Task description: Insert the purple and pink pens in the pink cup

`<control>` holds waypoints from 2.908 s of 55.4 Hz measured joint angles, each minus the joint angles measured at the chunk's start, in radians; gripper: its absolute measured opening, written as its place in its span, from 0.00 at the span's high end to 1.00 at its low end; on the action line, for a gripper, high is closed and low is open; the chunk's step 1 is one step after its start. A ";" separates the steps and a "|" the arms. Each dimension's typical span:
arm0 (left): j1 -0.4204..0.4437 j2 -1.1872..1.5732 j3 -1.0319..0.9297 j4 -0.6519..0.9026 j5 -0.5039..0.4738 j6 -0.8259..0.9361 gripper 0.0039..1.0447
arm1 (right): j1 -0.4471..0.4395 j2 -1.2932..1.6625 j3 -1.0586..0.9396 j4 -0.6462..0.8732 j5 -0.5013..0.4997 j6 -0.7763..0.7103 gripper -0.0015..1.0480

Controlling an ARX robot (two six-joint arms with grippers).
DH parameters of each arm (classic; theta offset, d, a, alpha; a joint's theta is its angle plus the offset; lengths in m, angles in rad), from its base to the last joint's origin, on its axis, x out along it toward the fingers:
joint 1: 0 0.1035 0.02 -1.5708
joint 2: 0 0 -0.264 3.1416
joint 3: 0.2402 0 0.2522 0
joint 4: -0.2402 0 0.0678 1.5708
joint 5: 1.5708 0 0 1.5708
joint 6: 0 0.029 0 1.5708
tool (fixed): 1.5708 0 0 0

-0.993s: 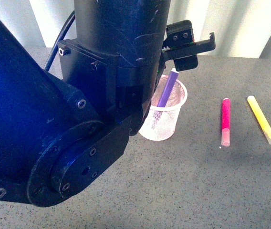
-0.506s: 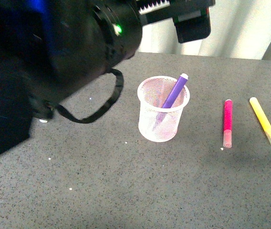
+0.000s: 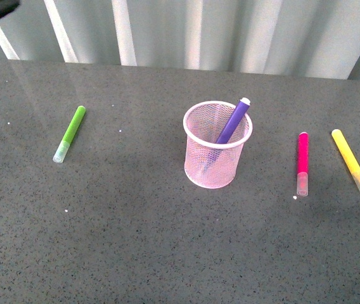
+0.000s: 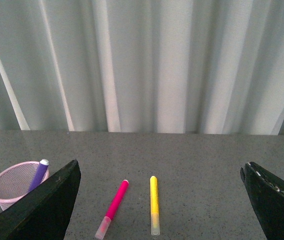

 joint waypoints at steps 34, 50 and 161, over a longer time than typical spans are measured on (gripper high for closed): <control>0.042 -0.278 -0.235 0.060 -0.431 0.370 0.46 | 0.000 0.001 0.000 0.000 0.000 0.000 0.07; 0.039 -0.497 -0.270 -0.118 -0.433 0.420 0.93 | 0.000 0.000 0.000 0.000 0.000 0.000 0.07; 0.039 -1.259 -0.271 -0.852 -0.433 0.431 0.34 | 0.000 0.000 0.000 0.000 0.001 0.000 0.07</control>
